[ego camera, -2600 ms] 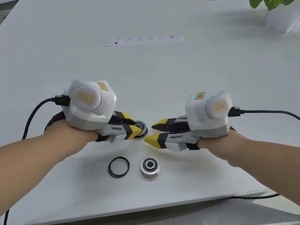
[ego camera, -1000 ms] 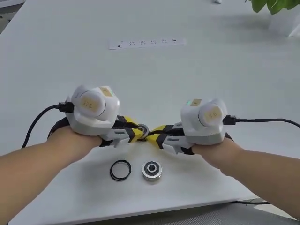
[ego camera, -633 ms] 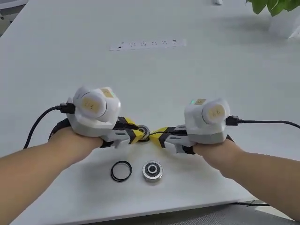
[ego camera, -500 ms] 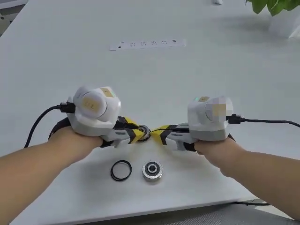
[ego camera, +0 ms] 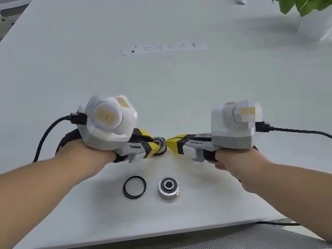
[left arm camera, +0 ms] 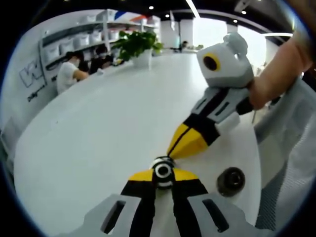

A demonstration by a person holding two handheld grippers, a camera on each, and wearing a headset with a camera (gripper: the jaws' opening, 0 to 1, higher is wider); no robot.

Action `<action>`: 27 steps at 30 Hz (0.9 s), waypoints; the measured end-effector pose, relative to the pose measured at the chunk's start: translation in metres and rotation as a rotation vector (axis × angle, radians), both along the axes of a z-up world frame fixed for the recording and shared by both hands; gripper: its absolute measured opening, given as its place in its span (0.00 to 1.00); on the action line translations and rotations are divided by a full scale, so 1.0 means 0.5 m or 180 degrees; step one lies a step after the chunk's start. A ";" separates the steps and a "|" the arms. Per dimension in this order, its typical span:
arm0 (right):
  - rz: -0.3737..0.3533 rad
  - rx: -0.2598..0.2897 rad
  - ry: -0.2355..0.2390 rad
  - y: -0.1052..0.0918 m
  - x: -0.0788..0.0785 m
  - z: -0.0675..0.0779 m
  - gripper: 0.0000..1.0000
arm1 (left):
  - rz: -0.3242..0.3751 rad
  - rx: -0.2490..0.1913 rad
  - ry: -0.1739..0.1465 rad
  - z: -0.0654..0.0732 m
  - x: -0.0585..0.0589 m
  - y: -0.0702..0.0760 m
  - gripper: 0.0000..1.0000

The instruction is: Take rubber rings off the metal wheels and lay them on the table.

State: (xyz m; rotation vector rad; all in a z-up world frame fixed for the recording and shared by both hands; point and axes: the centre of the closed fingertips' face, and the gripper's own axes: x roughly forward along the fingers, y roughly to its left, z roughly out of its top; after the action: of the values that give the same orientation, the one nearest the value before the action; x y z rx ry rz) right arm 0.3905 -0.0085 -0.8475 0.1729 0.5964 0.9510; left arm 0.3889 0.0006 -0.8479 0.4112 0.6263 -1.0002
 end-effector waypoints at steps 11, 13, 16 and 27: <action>0.0098 0.0048 0.0029 0.016 -0.010 0.007 0.00 | -0.0003 0.0024 -0.0001 0.000 -0.001 0.000 0.12; 0.0110 0.0065 0.0038 0.017 -0.011 0.008 0.00 | -0.0005 0.0023 -0.0001 0.000 -0.001 0.000 0.12; 0.0125 0.0089 0.0040 0.019 -0.013 0.009 0.00 | -0.0007 0.0024 0.0000 0.000 -0.002 0.000 0.12; 0.0183 0.0123 -0.0006 0.026 -0.018 0.024 0.00 | 0.0006 0.0024 0.0005 -0.003 0.000 -0.002 0.12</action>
State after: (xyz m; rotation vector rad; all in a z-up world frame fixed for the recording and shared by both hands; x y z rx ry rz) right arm 0.3814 0.0046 -0.8353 0.1901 0.5840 1.0186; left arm 0.3887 -0.0002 -0.8494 0.4165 0.6318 -0.9968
